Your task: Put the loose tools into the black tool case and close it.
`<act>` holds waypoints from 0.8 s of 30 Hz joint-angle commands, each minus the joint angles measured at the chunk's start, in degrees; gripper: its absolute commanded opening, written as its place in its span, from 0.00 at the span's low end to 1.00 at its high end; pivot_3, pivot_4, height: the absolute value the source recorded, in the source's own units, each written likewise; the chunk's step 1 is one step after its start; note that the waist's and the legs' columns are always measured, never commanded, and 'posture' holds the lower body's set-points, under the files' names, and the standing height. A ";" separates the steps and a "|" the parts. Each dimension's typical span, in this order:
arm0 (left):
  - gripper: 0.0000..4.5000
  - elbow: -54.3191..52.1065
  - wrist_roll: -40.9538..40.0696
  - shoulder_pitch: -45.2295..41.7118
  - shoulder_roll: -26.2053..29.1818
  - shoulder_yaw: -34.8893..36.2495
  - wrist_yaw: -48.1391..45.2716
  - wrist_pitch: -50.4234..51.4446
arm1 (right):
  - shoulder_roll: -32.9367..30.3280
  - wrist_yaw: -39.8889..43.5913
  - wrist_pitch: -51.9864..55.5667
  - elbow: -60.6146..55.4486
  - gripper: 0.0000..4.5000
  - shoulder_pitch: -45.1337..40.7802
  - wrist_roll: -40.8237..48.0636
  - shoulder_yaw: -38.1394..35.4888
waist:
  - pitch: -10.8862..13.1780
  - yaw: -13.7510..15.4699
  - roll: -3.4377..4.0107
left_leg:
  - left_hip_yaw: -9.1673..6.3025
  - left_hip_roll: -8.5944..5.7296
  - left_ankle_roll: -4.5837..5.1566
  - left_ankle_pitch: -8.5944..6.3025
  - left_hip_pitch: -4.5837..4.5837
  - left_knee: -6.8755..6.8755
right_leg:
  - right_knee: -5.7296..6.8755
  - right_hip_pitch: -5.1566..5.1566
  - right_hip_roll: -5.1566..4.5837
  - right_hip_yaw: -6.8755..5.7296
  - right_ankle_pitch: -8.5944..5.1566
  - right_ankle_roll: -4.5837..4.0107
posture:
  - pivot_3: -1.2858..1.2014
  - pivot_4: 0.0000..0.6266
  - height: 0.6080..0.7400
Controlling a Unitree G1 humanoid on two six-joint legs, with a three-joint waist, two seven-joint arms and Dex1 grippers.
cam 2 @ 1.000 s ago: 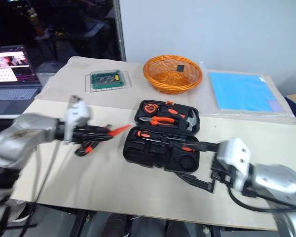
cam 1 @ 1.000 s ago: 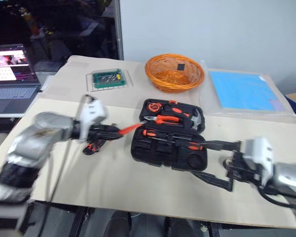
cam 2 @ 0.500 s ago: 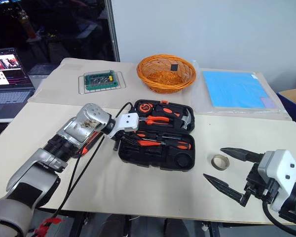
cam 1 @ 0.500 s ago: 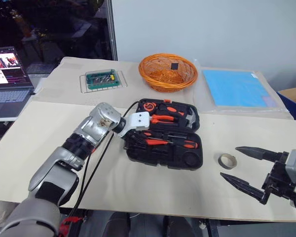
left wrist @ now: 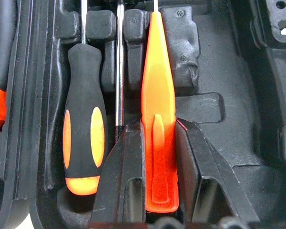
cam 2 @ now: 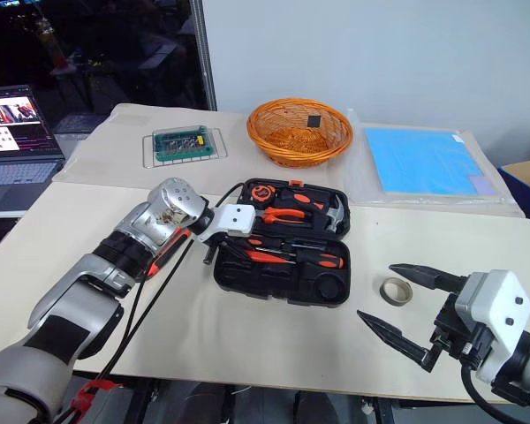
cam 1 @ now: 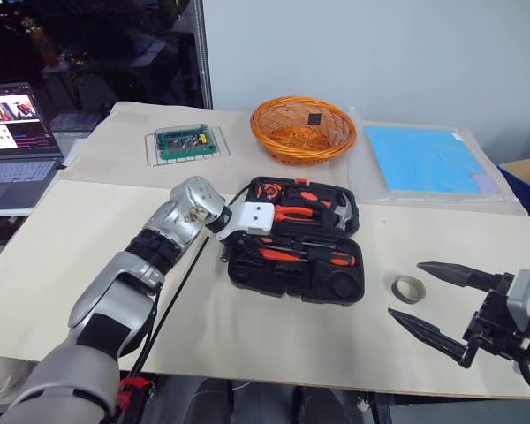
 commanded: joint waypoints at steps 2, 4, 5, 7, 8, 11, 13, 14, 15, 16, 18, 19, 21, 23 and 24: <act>0.10 0.62 2.41 -0.80 0.21 -0.02 -1.46 0.98 | -0.95 -0.05 -0.29 -0.92 1.00 -0.50 1.27 -0.92 | 0.00 -0.02 0.00 | 0.00 0.00 0.00 0.00 0.00 0.00 | 0.01 0.00 0.00 0.00 0.00 0.00 | 0.52 0.24 1.00; 0.35 0.39 2.82 -0.68 0.59 0.34 -1.49 1.19 | -1.17 0.06 -0.30 -0.81 1.00 -0.66 1.43 -0.88 | 0.00 -0.07 0.00 | -0.01 0.00 0.00 0.00 0.01 0.00 | 0.02 0.00 0.01 0.00 0.00 0.00 | 0.52 0.24 1.00; 0.35 0.38 3.04 -0.58 0.71 0.55 -1.37 1.28 | -1.29 0.13 -0.37 -0.64 1.00 -0.82 1.39 -0.76 | 0.00 -0.10 0.00 | -0.01 0.00 0.00 0.00 0.03 0.00 | 0.03 0.02 0.01 0.00 0.00 0.00 | 0.52 0.24 1.00; 0.35 0.41 3.49 -0.34 0.88 0.73 -1.24 1.09 | -1.43 0.26 -0.55 -0.31 1.00 -1.11 1.18 -0.43 | -0.01 -0.15 0.01 | -0.01 0.00 0.00 0.00 0.07 0.01 | 0.04 0.05 0.01 0.00 0.00 0.01 | 0.52 0.24 1.00; 0.35 0.32 3.69 -0.18 1.00 0.76 -1.14 0.93 | -1.50 0.29 -0.60 -0.15 1.00 -1.34 1.08 -0.20 | 0.00 -0.17 0.01 | -0.01 0.00 0.00 0.00 0.08 0.01 | 0.04 0.07 0.01 0.00 -0.01 0.01 | 0.52 0.24 1.00; 0.35 -0.20 3.48 0.02 1.18 1.19 -1.21 0.98 | -1.59 0.31 -0.59 -0.09 1.00 -1.75 1.02 0.15 | -0.01 -0.17 0.01 | -0.02 0.01 0.00 0.00 0.10 0.01 | 0.04 0.09 0.01 0.00 -0.01 0.01 | 0.52 0.24 1.00; 0.35 -0.86 2.33 0.05 1.10 2.42 -1.11 1.06 | -1.57 0.34 -0.54 -0.17 1.00 -1.83 0.99 0.22 | -0.01 -0.17 0.01 | -0.02 0.01 0.00 0.00 0.10 0.01 | 0.04 0.10 0.01 0.00 -0.01 0.01 | 0.52 0.24 1.00; 0.35 -2.01 0.50 0.10 0.90 3.89 -1.64 3.36 | -1.51 0.37 -0.57 -0.22 1.00 -1.77 0.94 0.18 | -0.01 -0.18 0.01 | -0.02 0.00 0.00 0.00 0.10 0.01 | 0.04 0.09 0.01 0.00 0.00 0.01 | 0.52 0.24 1.00; 0.35 -3.07 -1.01 0.16 0.78 5.13 -2.24 5.58 | -1.44 0.39 -0.61 -0.30 1.00 -1.68 0.92 0.13 | 0.00 -0.18 0.01 | -0.02 0.00 0.00 0.00 0.10 0.01 | 0.05 0.09 0.01 0.00 0.00 0.00 | 0.52 0.24 1.00; 0.35 -4.34 -3.02 0.32 0.71 6.71 -2.99 7.74 | -1.37 0.41 -0.66 -0.36 1.00 -1.58 0.89 0.07 | 0.00 -0.15 0.01 | -0.02 0.01 0.00 0.00 0.09 0.01 | 0.05 0.08 0.01 0.00 0.00 0.00 | 0.52 0.24 1.00; 0.35 -6.15 -5.24 0.62 0.56 8.77 -3.55 11.60 | -1.26 0.40 -0.72 -0.44 1.00 -1.47 0.84 0.03 | 0.00 -0.09 0.01 | -0.03 0.00 0.01 0.00 0.03 0.03 | 0.08 0.03 0.01 -0.01 0.00 0.00 | 0.52 0.24 1.00; 0.29 -7.02 -6.08 0.83 0.76 9.83 -3.40 14.04 | -1.14 0.30 -0.76 -0.53 1.00 -1.40 0.74 0.14 | 0.00 -0.05 0.00 | -0.04 0.00 0.01 0.00 0.01 0.05 | 0.08 0.02 0.01 -0.02 0.00 -0.01 | 0.52 0.24 1.00; 0.16 -9.24 -8.71 2.00 0.52 12.73 -2.15 18.14 | -0.82 0.05 -0.89 -0.75 1.00 -1.24 0.49 0.50 | 0.00 0.00 0.01 | -0.06 0.00 0.01 0.00 0.00 0.08 | 0.08 0.04 0.00 -0.03 0.01 -0.02 | 0.52 0.24 1.00; 0.02 -12.79 -10.47 4.18 -0.15 14.55 -0.10 21.63 | -0.63 -0.25 -0.92 -0.85 1.00 -1.29 0.34 0.93 | -0.01 0.01 0.01 | -0.08 0.00 0.01 0.00 0.00 0.09 | 0.08 0.06 0.00 -0.05 0.01 -0.01 | 0.52 0.24 1.00; 0.01 -14.64 -11.06 5.31 -0.79 15.00 1.09 23.03 | -0.65 -0.37 -0.90 -0.80 1.00 -1.41 0.30 1.11 | -0.01 -0.01 0.02 | -0.09 0.00 0.01 0.00 0.02 0.09 | 0.08 0.07 0.00 -0.06 0.01 -0.01 | 0.52 0.24 1.00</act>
